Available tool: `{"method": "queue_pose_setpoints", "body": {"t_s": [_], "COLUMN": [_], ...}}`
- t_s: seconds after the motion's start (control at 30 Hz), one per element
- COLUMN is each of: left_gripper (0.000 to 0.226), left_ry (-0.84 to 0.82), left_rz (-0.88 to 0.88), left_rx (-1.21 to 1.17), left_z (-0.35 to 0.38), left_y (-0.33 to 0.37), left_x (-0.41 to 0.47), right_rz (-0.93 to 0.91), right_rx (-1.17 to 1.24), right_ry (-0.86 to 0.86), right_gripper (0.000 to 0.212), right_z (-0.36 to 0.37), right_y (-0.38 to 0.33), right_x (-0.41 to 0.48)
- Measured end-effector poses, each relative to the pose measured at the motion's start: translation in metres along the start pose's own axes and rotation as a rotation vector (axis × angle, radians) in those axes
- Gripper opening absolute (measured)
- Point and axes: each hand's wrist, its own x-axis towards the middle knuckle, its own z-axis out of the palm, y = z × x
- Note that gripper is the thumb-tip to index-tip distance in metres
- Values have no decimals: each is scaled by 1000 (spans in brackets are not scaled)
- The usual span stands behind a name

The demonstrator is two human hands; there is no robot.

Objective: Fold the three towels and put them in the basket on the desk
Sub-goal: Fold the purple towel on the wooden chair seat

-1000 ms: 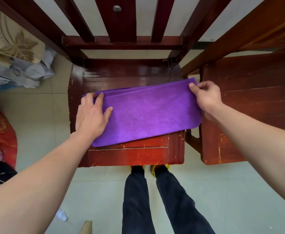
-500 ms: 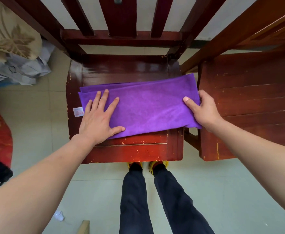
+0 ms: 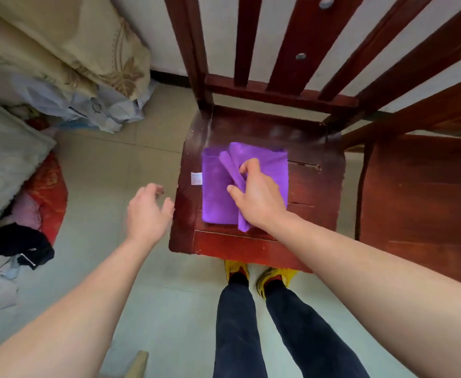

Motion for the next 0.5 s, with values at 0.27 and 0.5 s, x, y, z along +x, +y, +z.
{"method": "queue_pose_setpoints", "body": {"t_s": [0.27, 0.5], "left_gripper": [30, 28], "left_ry": [-14, 45], "left_rz": [-10, 613], "left_rx": [-15, 185], "left_z": [3, 37], "left_y": [-20, 47], "left_x": [0, 1], "right_rz": [33, 255], "right_rx": [-36, 384], "right_ry": [-236, 243], "right_gripper": [66, 19], "right_z": [60, -7], "right_y": [3, 41], "right_x": [35, 62]}}
